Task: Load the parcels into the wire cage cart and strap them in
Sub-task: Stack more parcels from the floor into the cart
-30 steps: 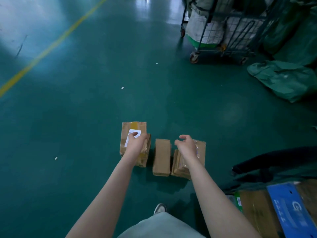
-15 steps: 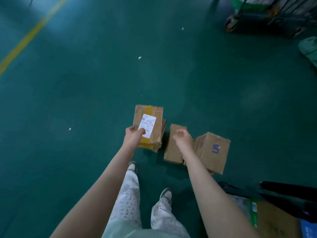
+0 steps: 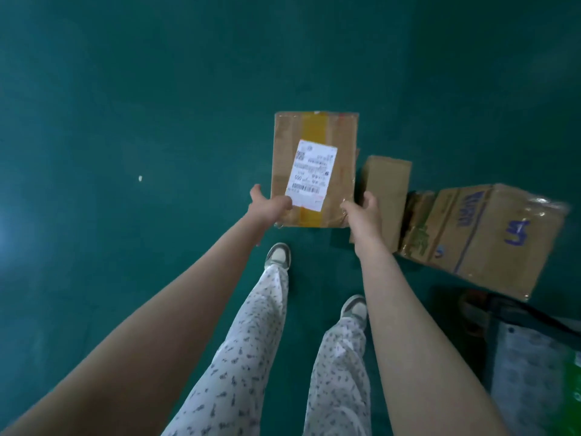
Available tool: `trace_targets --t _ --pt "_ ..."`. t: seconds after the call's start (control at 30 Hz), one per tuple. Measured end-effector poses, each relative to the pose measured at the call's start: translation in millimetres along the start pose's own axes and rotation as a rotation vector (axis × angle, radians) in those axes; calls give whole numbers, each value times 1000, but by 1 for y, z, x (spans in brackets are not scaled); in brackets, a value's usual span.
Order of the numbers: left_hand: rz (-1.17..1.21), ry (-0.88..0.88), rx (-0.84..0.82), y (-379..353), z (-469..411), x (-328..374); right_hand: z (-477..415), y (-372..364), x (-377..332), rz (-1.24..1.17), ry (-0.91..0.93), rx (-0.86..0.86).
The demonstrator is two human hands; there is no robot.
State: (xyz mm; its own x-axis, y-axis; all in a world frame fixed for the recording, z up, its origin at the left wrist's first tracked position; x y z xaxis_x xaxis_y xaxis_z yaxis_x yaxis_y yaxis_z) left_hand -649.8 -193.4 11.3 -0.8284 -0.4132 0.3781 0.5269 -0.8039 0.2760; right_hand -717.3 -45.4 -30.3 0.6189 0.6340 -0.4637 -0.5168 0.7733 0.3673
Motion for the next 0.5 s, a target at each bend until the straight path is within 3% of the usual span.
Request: trace_targets --t 0.2,0.5 --pt "0 135 -114 -3 -36 -15 -22 -29 19 -100 -73 -121" --pt "167 -185 -109 33 15 23 32 -13 -39 -272 88 -33"
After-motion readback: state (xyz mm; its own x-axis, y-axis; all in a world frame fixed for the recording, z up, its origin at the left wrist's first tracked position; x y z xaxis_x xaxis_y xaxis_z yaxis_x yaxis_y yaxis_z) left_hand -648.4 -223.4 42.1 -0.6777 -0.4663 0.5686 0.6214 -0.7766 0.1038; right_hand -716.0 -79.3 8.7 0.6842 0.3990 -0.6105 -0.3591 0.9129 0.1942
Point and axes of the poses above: each hand's wrist, its own z-axis away from the middle knuckle, its own y-axis out of the back of the hand, x = y × z, the point moved 1 cm from there along -z, towards the middle knuckle, and after that the axes turned 13 degrees about z, right-handed, at the moved point
